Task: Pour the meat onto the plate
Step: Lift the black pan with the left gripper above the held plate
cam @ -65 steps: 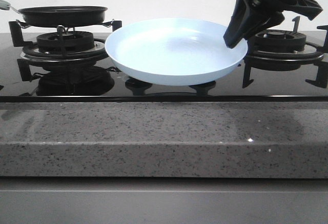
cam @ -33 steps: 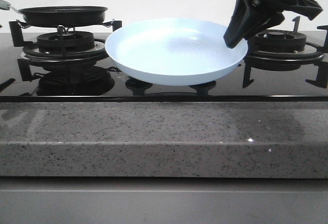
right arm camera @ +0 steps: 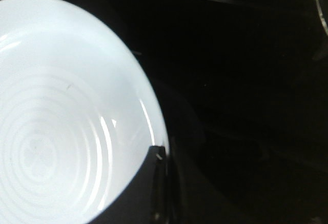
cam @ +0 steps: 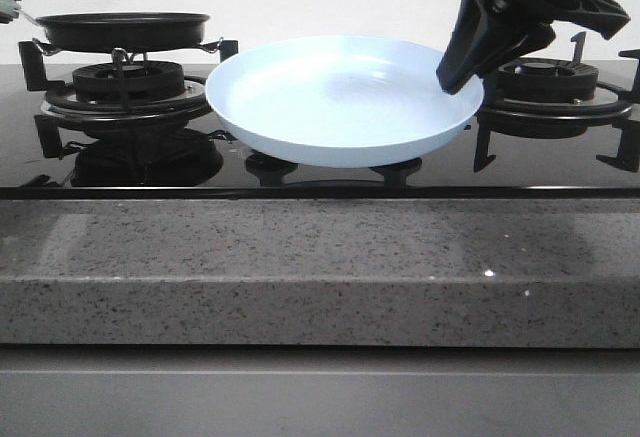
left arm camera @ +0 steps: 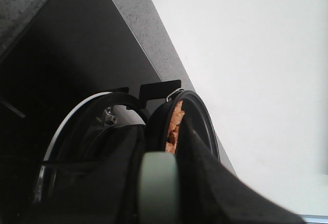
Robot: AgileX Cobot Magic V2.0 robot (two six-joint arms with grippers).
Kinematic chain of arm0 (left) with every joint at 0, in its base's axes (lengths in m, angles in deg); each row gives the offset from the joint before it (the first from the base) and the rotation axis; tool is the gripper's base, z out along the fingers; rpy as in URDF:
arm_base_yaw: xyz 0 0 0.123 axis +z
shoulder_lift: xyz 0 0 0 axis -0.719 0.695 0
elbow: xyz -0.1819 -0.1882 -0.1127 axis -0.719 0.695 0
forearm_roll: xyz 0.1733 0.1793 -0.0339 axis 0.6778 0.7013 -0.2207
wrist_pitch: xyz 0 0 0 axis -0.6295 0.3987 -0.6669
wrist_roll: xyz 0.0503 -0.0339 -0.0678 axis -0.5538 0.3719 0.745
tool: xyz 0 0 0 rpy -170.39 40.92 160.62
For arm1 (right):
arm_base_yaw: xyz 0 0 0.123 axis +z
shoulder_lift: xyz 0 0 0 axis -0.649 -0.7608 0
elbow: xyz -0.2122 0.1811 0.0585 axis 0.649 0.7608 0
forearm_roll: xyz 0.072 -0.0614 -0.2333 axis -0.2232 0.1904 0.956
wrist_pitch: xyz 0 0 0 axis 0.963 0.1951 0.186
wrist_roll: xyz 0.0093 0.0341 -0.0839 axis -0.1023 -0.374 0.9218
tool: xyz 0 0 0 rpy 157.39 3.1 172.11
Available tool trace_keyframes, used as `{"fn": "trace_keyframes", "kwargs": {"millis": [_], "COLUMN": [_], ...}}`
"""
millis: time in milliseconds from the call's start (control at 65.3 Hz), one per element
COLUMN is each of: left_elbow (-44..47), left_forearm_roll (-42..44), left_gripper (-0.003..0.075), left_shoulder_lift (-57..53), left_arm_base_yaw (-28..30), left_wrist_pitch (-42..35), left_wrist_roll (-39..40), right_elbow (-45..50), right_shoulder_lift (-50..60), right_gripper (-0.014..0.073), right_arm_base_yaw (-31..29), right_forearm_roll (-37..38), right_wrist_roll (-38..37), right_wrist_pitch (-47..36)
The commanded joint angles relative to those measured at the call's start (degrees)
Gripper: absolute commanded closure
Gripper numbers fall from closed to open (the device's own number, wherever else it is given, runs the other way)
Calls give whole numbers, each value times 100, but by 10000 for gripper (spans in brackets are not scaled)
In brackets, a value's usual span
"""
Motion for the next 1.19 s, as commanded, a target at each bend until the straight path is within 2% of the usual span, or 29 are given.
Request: {"fn": "trace_keyframes", "kwargs": {"millis": [0,276,551,827,1041,1179], "left_elbow": [-173,-173,-173,-173,-173,-173], "left_forearm_roll": [-242,-440,-1218,-996,-281,-81], "left_gripper": [741,741,741,741,741,741], "left_shoulder_lift": [-271,-491,-889,-1332,-1948,-2216], "left_arm_base_yaw": [-30,-30,-30,-45,-55,-253], "left_wrist_pitch": [168,280,965,1388,1002,865], "left_wrist_roll": [-124,-182,-441,-839,-963,-963], "right_elbow": [-150,-150,-150,-150,-150,-150], "right_shoulder_lift": [195,195,195,195,195,195], "right_gripper": [653,653,653,653,653,653], "right_arm_base_yaw": [-6,-6,-6,-6,-6,-6], "right_forearm_roll": [-109,-109,-109,-109,-109,-109], "right_wrist_roll": [65,65,65,65,65,65], "right_wrist_pitch": [-233,-233,-233,-233,-228,-228]}}
